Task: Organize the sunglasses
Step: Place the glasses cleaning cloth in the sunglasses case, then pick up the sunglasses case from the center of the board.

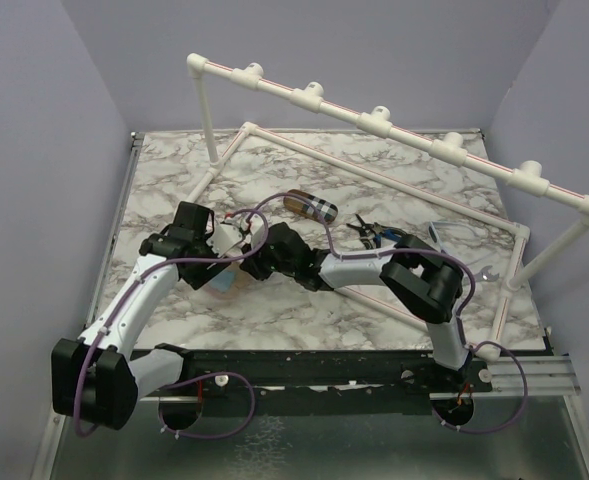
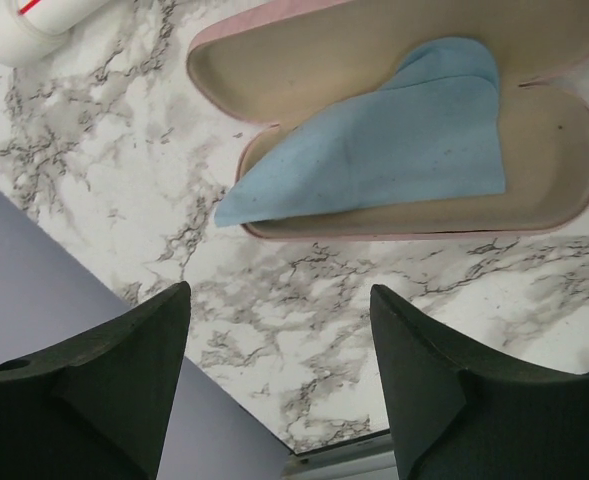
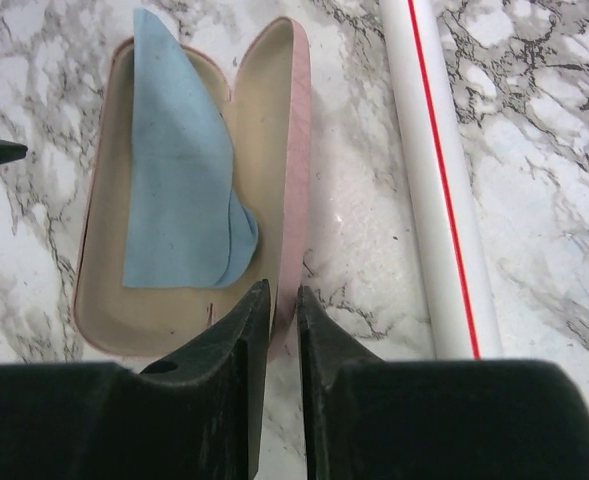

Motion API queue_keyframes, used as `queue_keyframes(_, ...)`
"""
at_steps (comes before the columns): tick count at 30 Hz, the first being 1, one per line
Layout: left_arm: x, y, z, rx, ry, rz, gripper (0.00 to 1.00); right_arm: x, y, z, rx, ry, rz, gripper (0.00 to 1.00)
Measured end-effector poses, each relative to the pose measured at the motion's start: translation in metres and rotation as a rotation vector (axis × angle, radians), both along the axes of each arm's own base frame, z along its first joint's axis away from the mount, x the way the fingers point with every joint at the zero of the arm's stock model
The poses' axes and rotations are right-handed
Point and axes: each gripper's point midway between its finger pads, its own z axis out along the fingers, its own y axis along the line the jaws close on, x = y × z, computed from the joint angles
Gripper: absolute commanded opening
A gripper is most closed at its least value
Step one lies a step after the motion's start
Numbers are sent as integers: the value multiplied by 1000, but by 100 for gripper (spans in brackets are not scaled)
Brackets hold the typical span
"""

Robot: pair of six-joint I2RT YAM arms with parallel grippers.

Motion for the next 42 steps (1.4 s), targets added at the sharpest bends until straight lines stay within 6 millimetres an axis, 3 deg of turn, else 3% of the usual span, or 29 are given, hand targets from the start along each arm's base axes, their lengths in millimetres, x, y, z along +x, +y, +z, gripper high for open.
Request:
queue_keyframes(8,-6,-15,-5,-107,61,-34,73,-1,-3,6,-3,-45,86,21)
queue_keyframes(12,-10,-19,-7,-146,93,-44,73,-1,-3,7,-3,-54,105,37)
queue_keyframes(15,-9,-20,-6,-164,95,-47,73,1,-1,10,1,-61,105,44)
queue_keyframes(26,-2,-11,-8,-187,98,-25,73,6,6,8,-6,-54,101,50)
queue_keyframes(37,19,14,-18,-256,93,52,72,-5,-8,-21,-56,20,100,51)
queue_keyframes(42,26,23,-17,-271,72,65,70,-8,-7,-21,-50,36,114,41)
